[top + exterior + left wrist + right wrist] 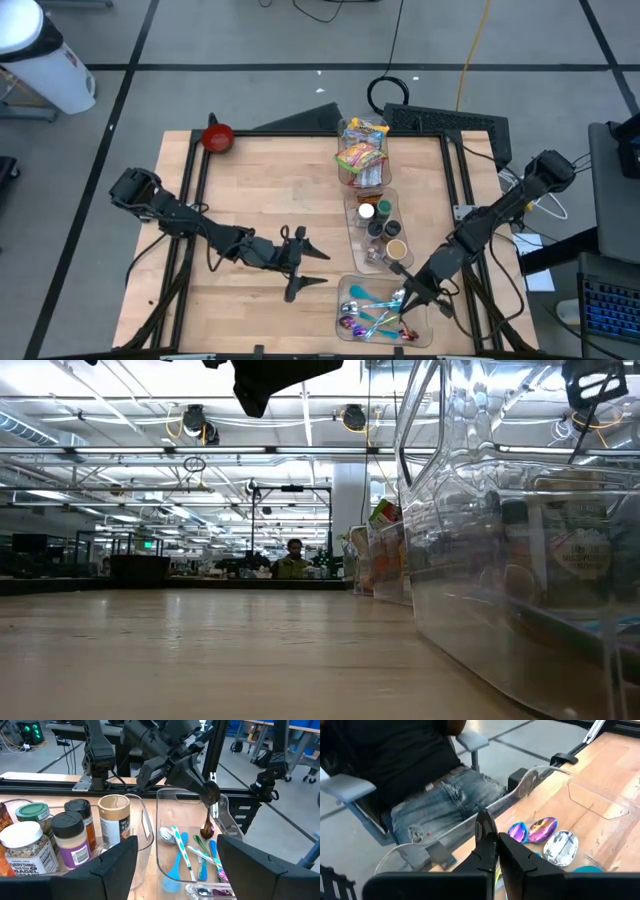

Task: Pick & Place Food Item
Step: Put the black spoon into the bottom transparent bin, then return to Home Position

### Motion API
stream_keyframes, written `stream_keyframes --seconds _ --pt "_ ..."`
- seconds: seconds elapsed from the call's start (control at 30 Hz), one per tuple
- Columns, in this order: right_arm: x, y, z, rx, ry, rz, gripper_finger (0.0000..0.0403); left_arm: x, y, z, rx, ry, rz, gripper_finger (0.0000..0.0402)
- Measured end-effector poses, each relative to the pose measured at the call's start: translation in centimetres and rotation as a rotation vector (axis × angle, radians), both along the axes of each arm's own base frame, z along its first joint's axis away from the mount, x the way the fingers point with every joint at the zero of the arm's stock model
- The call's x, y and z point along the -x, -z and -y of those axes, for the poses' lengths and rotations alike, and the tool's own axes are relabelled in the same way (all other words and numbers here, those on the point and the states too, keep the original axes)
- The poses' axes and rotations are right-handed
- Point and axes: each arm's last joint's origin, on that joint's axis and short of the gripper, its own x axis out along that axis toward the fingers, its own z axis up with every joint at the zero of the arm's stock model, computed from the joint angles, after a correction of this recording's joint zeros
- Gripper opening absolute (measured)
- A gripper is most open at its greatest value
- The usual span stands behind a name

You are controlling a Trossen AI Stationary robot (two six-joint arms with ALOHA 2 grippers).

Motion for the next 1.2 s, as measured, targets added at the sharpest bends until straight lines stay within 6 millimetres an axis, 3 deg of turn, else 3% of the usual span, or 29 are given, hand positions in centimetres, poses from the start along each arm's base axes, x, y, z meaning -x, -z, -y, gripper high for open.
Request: stream_keyframes --seconds 0.2,0.57,0.77,0.87,1.0,1.2 --pt "0.2 0.2 0.1 -0.085 0.003 0.078 0.0041 0.0 0.0 0.0 0.0 0.0 0.0 0.0273" --pt "0.0 0.1 0.2 -0.091 0.061 0.113 0.0161 0.0 0.0 0.0 -0.002 0.0 -0.004 0.0274" --pt "0.0 -0.2 0.2 -0.111 0.045 0.128 0.0189 0.3 -0.3 -0.1 -0.022 0.003 -0.014 0.0274" --pt "0.2 0.1 0.2 -0.122 0.039 0.057 0.0192 1.6 -2.3 -0.7 -0.034 0.015 -0.016 0.0274" --pt "0.7 0.1 0.6 -0.145 0.076 -0.046 0.0188 4.9 -5.3 -1.9 -0.035 0.019 -0.073 0.0274" --pt "2.4 -2.5 2.0 -0.234 0.08 -0.004 0.0179 9.2 -8.0 -3.6 -0.107 0.032 -0.108 0.0274"
